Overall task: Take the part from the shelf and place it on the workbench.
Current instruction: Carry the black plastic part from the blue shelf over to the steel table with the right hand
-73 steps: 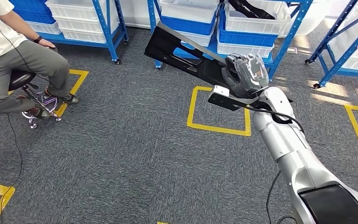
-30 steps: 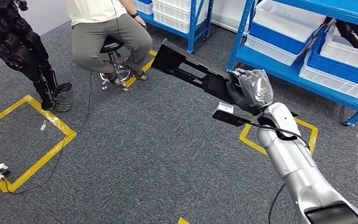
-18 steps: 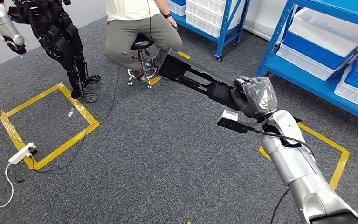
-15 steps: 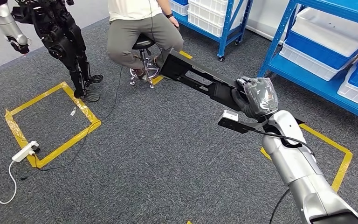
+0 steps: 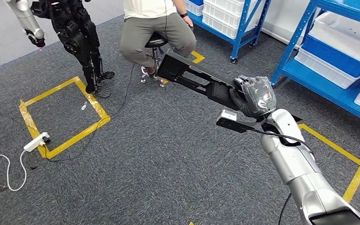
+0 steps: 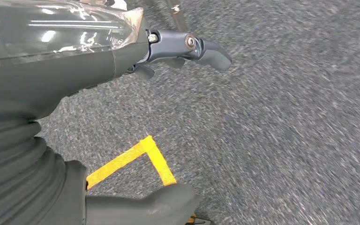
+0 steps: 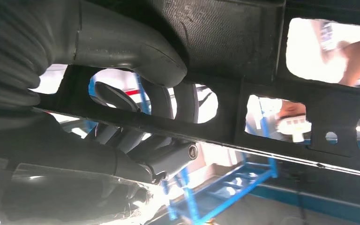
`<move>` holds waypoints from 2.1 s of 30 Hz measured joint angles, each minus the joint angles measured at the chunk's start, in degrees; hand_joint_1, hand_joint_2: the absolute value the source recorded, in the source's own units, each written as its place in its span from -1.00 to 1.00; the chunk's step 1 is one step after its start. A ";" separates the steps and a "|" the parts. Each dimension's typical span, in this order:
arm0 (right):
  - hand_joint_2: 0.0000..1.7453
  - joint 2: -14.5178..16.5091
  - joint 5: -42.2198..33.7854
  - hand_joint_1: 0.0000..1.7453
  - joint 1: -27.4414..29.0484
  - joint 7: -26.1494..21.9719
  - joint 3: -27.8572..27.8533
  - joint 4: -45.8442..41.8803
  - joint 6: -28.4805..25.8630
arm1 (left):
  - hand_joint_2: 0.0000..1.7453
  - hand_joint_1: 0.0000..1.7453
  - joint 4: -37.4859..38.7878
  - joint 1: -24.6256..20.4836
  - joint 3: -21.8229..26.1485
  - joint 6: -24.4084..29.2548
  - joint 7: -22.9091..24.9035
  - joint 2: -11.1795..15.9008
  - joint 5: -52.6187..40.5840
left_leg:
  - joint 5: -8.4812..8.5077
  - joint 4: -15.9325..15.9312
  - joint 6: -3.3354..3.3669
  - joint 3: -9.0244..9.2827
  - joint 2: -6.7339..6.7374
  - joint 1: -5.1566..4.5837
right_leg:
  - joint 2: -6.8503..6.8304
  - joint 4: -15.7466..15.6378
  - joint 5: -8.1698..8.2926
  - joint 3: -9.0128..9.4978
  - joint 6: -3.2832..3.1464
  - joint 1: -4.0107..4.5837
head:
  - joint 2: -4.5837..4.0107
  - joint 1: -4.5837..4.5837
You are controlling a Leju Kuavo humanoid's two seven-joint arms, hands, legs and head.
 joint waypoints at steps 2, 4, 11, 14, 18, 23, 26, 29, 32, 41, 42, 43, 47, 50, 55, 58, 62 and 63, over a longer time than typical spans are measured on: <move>1.00 0.00 0.00 1.00 -0.01 -0.02 -0.01 0.00 0.00 | 1.00 -1.00 0.00 -0.01 0.00 0.01 0.02 0.02 -0.03 | 0.37 -0.97 0.07 0.56 0.20 -0.02 | -0.11 0.00 -0.01 0.02 0.00 0.01 | 0.00 -0.01; 1.00 -0.02 -0.01 1.00 -0.18 -0.14 -0.03 0.00 -0.01 | 1.00 -1.00 0.00 -0.15 -0.01 0.02 0.10 0.05 -0.16 | 1.40 -5.18 0.50 2.97 2.49 -0.40 | -0.78 0.07 -0.21 0.02 0.20 0.50 | 0.00 0.02; 1.00 -0.27 0.29 1.00 0.06 -0.52 0.08 0.61 -0.02 | 1.00 -1.00 0.02 -0.53 0.00 0.18 0.33 -0.01 -0.50 | 3.68 -9.48 2.30 4.49 -4.54 -0.40 | 5.20 8.49 -3.73 -4.07 2.46 -0.49 | 0.00 0.64; 1.00 0.01 0.43 1.00 -0.08 -0.52 0.14 0.79 -0.02 | 1.00 -1.00 0.02 -0.22 0.00 0.18 0.44 0.10 -0.52 | 3.99 -9.11 0.80 3.67 -7.30 -0.36 | 5.97 0.87 -0.23 -0.68 2.30 -0.78 | 0.00 0.66; 1.00 0.34 0.45 1.00 -0.52 -0.52 0.16 0.81 -0.02 | 1.00 -1.00 0.05 -0.06 0.00 0.22 0.67 0.04 -0.52 | 0.31 -2.78 -0.12 0.43 -3.03 -0.19 | 4.17 0.64 0.19 -0.69 0.54 -0.74 | 0.00 0.21; 1.00 0.39 0.44 1.00 -0.61 -0.62 0.17 1.18 -0.04 | 1.00 -1.00 0.07 -0.08 0.00 0.33 0.95 -0.13 -0.52 | -1.79 5.06 -0.31 -3.23 -0.56 0.03 | 1.18 0.66 -0.04 -0.67 -0.08 0.03 | 0.00 0.03; 1.00 0.37 0.43 1.00 -0.95 -0.70 0.12 1.22 -0.09 | 1.00 -1.00 0.07 -0.21 0.00 0.43 0.96 -0.10 -0.55 | 2.30 -5.81 0.50 2.70 2.28 -0.49 | -0.34 0.70 -0.32 -0.62 0.08 0.56 | 0.00 0.09; 1.00 0.43 0.42 1.00 -1.19 -0.73 0.12 1.32 -0.12 | 1.00 -1.00 0.07 -0.26 0.00 0.50 0.96 -0.11 -0.65 | 2.73 -8.27 1.27 3.66 2.03 -1.04 | -1.77 0.57 -0.61 -0.49 0.69 0.87 | 0.00 0.27; 1.00 0.41 0.44 1.00 -1.20 -0.80 0.11 1.35 -0.16 | 1.00 -1.00 0.07 -0.28 0.01 0.51 0.96 -0.16 -0.75 | 3.43 -9.31 2.35 4.19 0.39 -0.63 | 0.30 3.07 -2.17 -1.55 1.12 0.70 | 0.00 0.37; 1.00 -0.43 0.31 1.00 -0.39 -0.91 0.03 1.64 -0.21 | 1.00 -1.00 0.09 -0.43 0.02 0.36 1.09 -0.29 -0.95 | 3.76 -9.35 2.53 4.40 -5.11 -0.23 | 4.82 9.55 -3.21 -5.45 3.04 -0.73 | 0.00 0.56; 1.00 -0.52 0.27 1.00 -0.48 -0.93 0.01 1.66 -0.19 | 1.00 -1.00 0.09 -0.44 0.02 0.35 1.10 -0.29 -0.98 | 3.76 -9.23 2.32 4.30 -5.63 -0.20 | 5.80 6.10 -1.91 -3.91 3.49 -1.07 | 0.00 0.62; 1.00 -0.67 0.23 1.00 -0.56 -0.97 -0.01 1.67 -0.16 | 1.00 -1.00 0.09 -0.46 0.02 0.35 1.10 -0.28 -1.00 | 3.70 -9.02 2.03 4.14 -6.15 -0.26 | 6.60 3.73 -1.03 -2.84 3.52 -1.19 | 0.00 0.64; 1.00 -1.02 0.09 1.00 -0.63 -1.05 0.03 1.72 -0.08 | 1.00 -1.00 0.09 -0.09 0.02 0.35 1.12 -0.20 -1.23 | 3.93 -8.81 0.68 3.32 -7.80 -0.15 | 6.39 1.21 0.17 -1.51 2.19 -0.99 | 0.00 0.62; 1.00 -1.10 -0.10 1.00 -0.83 -1.06 0.00 1.63 -0.02 | 1.00 -1.00 0.09 0.06 0.02 0.35 1.16 -0.17 -1.37 | 1.36 -4.56 0.03 1.28 -3.52 -0.10 | 4.83 0.95 0.41 -1.25 0.97 -0.91 | 0.00 0.27; 1.00 -1.27 -0.07 1.00 -0.86 -1.02 0.09 1.60 0.25 | 1.00 -1.00 0.11 -0.01 0.03 0.35 1.23 -0.24 -1.39 | -2.33 6.06 -0.15 -3.89 -0.73 0.04 | 1.79 0.97 0.04 -1.09 0.03 0.08 | 0.00 0.09; 1.00 -1.21 0.15 1.00 -1.26 -0.81 0.13 1.60 0.32 | 1.00 -1.00 0.09 -0.08 0.04 0.37 1.28 -0.11 -1.40 | 2.06 -4.36 0.75 1.70 1.60 -0.48 | 0.10 0.97 -0.25 -0.86 -0.03 0.57 | 0.00 0.14; 1.00 -0.76 0.46 1.00 -3.06 -0.33 0.35 2.15 1.24 | 1.00 -1.00 0.09 -0.18 0.19 0.46 1.28 0.09 -1.51 | 3.02 -8.31 1.96 3.44 1.51 -1.33 | -1.61 0.89 -0.66 -0.86 0.74 0.95 | 0.00 0.22; 1.00 -0.55 0.67 1.00 -3.76 -0.20 0.42 2.47 1.46 | 1.00 -1.00 0.09 -0.16 0.27 0.49 1.26 0.10 -1.53 | 3.27 -8.75 2.27 3.65 0.97 -1.30 | -1.29 1.16 -0.88 -1.00 0.97 0.89 | 0.00 0.25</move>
